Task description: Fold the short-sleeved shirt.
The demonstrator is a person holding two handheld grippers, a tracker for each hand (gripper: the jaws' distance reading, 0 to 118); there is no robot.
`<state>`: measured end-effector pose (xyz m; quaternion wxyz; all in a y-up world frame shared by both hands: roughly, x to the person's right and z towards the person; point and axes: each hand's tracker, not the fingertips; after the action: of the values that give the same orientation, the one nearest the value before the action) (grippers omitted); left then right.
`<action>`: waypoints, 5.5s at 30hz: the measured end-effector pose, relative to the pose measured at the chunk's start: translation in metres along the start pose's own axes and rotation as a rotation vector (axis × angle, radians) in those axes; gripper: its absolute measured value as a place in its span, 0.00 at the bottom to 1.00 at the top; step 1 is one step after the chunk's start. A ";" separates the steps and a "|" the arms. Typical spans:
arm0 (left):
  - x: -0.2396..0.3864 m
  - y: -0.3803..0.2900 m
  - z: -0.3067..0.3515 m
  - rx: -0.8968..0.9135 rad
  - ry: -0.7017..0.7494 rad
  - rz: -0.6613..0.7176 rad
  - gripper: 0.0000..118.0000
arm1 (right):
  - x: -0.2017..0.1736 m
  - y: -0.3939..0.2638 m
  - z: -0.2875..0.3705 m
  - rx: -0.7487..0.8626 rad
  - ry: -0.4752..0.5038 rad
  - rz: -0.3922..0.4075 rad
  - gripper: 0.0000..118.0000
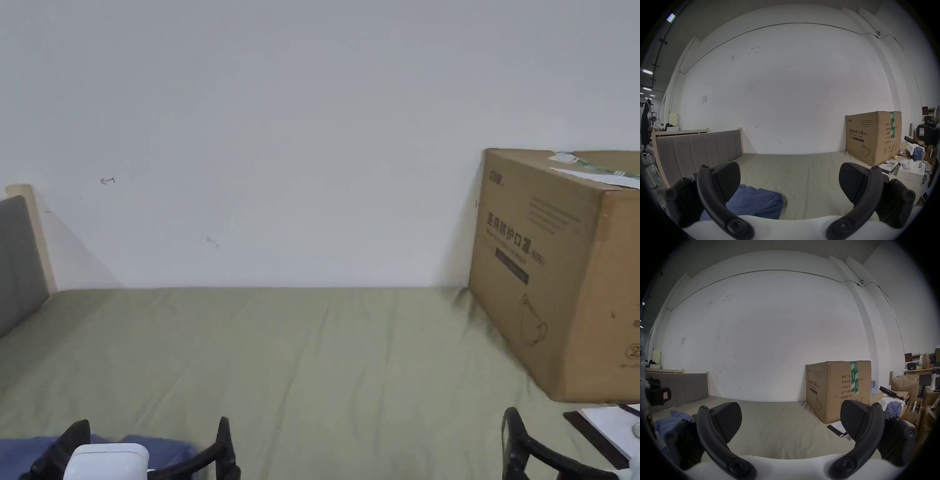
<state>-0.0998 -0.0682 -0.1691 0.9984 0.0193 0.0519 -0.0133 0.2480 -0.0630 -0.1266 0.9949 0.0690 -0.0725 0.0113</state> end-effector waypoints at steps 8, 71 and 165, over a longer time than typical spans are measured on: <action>0.004 -0.001 0.001 0.018 -0.021 -0.022 1.00 | -0.001 0.001 0.002 0.011 0.051 0.001 1.00; 0.020 0.002 0.001 0.016 -0.005 0.027 1.00 | 0.011 0.001 0.006 0.012 0.032 -0.003 1.00; -0.306 -0.141 -0.214 -1.042 0.236 0.409 0.00 | -0.148 -0.073 -0.062 -0.612 0.529 -0.019 0.00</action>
<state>-0.4305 -0.1929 -0.3551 0.8458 -0.4644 0.1579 0.2097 0.1128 -0.1284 -0.2191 0.9539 -0.2351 0.1867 -0.0025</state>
